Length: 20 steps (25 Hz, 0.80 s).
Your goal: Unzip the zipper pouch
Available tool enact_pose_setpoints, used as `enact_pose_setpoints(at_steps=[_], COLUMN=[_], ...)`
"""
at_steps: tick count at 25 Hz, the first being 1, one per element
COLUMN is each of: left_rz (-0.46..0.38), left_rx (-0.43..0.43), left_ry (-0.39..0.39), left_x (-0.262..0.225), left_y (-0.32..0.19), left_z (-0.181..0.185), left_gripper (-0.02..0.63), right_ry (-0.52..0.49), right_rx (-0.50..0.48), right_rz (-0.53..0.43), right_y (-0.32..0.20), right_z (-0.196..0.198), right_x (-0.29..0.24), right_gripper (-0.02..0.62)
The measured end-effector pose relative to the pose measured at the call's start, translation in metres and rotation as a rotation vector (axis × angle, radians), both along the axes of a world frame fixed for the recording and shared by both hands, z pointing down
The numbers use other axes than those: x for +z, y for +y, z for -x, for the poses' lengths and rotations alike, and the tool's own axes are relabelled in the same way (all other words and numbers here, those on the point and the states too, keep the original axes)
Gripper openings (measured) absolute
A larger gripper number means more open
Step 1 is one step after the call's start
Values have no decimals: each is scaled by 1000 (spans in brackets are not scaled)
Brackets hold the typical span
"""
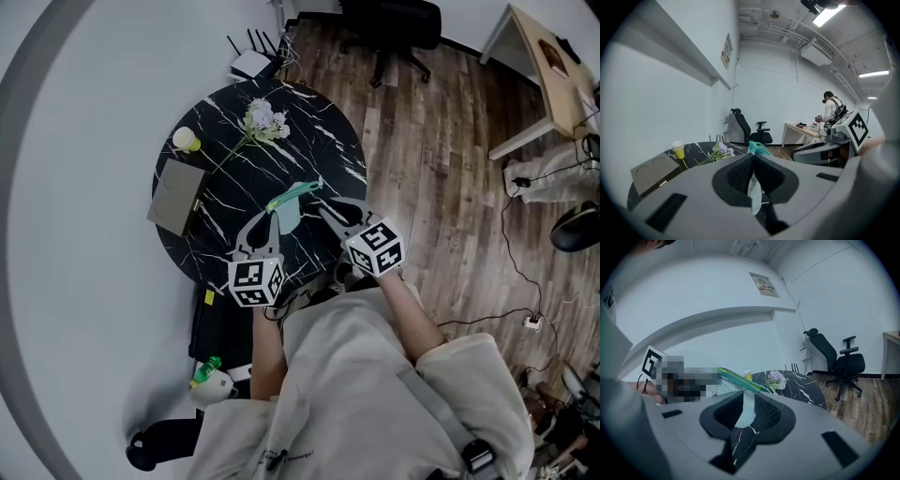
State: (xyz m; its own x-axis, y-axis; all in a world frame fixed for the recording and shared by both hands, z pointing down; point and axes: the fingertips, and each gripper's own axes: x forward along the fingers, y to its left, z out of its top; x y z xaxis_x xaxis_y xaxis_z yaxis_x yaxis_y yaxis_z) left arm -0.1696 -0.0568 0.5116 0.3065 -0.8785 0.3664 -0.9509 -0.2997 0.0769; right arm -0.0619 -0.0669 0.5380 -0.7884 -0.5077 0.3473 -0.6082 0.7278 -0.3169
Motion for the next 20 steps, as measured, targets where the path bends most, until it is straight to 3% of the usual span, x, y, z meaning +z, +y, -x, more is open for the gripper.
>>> enact_pose_setpoints(at_steps=[20], left_rz=[-26], left_rx=[-54], left_ry=[60], left_x=[-8], left_y=[72], left_z=[0], left_gripper=[26], right_ry=[2], right_rx=[19], right_rz=[-39], right_y=[72], right_z=[-9], right_x=[-7], right_gripper=[37])
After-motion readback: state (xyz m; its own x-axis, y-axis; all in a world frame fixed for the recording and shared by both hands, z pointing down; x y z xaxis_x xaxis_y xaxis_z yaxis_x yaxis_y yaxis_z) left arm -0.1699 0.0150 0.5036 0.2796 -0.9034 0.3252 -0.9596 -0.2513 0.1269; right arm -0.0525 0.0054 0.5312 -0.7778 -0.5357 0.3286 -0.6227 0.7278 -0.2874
